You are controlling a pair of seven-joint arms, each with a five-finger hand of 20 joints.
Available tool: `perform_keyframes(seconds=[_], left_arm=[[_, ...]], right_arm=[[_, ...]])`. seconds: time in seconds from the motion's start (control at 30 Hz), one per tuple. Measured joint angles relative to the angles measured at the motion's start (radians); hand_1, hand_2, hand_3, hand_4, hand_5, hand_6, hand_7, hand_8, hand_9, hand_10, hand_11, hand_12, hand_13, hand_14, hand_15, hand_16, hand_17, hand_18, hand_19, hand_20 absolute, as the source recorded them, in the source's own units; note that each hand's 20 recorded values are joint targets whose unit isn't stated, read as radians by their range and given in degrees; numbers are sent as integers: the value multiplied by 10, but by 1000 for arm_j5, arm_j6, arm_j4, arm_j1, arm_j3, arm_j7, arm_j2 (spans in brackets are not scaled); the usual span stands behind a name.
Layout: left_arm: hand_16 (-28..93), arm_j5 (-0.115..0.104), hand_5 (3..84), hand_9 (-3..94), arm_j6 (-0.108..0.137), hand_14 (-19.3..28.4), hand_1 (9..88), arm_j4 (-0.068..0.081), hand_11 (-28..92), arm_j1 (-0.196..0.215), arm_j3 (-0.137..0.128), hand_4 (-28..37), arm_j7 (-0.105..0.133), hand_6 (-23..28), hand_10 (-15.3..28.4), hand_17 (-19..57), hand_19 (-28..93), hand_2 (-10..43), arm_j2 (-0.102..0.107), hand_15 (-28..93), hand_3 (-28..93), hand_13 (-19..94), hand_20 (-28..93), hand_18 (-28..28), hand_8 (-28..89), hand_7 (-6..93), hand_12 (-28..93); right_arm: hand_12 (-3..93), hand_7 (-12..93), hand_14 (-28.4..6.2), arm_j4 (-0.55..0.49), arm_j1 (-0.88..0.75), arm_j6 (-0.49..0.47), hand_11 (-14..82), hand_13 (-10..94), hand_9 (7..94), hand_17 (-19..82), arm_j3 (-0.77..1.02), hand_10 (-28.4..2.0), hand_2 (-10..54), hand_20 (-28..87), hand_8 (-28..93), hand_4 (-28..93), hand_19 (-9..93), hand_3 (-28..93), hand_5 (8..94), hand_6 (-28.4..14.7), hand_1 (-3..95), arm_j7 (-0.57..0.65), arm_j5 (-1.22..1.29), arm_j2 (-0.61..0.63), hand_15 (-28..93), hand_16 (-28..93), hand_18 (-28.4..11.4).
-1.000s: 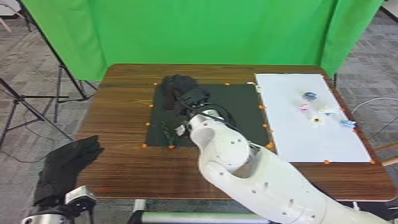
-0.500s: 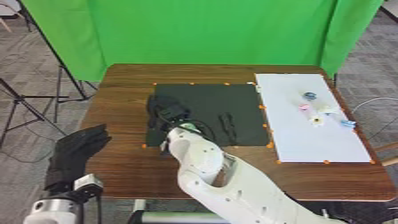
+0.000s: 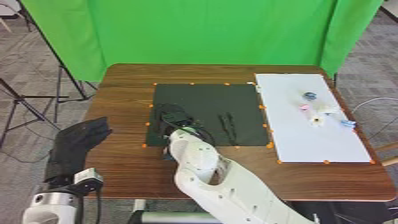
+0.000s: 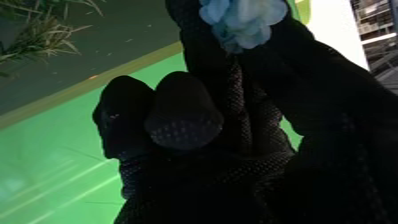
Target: Arrange flowers
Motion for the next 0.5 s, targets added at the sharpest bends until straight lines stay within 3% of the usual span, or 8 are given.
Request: perform_keyframes(seconds=[0.23, 0.5], left_arm=[[-141, -4, 531, 432, 2, 281, 281, 0, 376, 7, -4, -177, 6, 154, 224, -81, 603, 62, 4, 652, 814, 284, 139, 234, -104, 207, 100], [-141, 2, 531, 432, 1, 280, 281, 2, 376, 0, 1, -177, -1, 153, 225, -81, 603, 62, -3, 652, 814, 284, 138, 234, -104, 207, 101]], right_arm=[[389, 446, -74, 6, 25, 4, 195, 755, 819, 556, -7, -91, -95, 376, 58, -283, 932, 711, 640, -27, 522, 27, 34, -3, 751, 302, -152], [322, 438, -76, 7, 28, 5, 284, 744, 767, 546, -6, -109, -95, 360, 57, -283, 932, 696, 617, -38, 494, 37, 31, -8, 756, 287, -150]])
